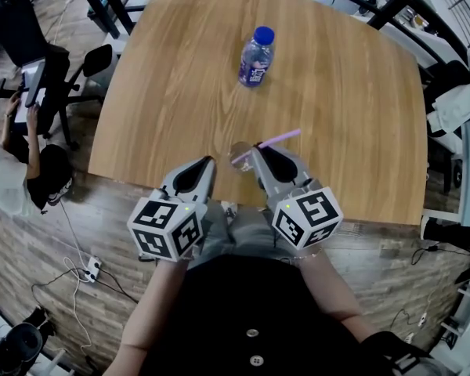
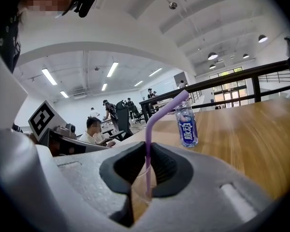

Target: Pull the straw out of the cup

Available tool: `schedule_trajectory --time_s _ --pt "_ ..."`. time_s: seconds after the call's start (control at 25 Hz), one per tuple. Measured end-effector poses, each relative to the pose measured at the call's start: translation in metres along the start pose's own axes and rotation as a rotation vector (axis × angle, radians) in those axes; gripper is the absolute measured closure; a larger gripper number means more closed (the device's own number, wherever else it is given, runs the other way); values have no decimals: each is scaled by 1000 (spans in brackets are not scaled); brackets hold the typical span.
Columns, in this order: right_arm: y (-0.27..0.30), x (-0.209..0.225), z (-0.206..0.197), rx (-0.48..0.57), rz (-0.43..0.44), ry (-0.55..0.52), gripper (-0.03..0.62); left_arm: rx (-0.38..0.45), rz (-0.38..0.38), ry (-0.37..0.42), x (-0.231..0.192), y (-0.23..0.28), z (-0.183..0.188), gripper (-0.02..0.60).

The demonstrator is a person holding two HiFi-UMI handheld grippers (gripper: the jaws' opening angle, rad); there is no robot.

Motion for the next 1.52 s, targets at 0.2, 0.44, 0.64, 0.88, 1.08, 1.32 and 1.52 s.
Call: schedule_trajectory --time_s 0.2,0.44,0.64,0.88,1.08,1.32,1.52 --pt "-1 -6 2 -2 3 18 562 -16 -40 14 1 -3 3 560" --pt "-6 -12 12 28 -7 40 563 -24 -74 31 4 -8 11 560" --pt "-14 -13 19 72 -29 81 563 -28 -105 49 4 -10 14 560" --pt "-30 -14 36 146 -39 117 563 -16 -137 69 9 -10 25 560" --pt "-43 -17 50 198 -51 107 562 -6 -161 85 14 -11 31 560" --pt "-60 -23 70 271 -67 69 562 34 -180 77 15 -16 46 560" --pt "-74 -30 93 345 -82 48 563 72 -211 91 20 -25 60 560"
Point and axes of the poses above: the fingertips, and each gripper's own axes: y forward along the fingers, x to its right, z out of its top, the point moved 4 cm from there along -y, backward along the fingers, and after that the axes turned 4 degrees about -z, right-handed, at the moved point
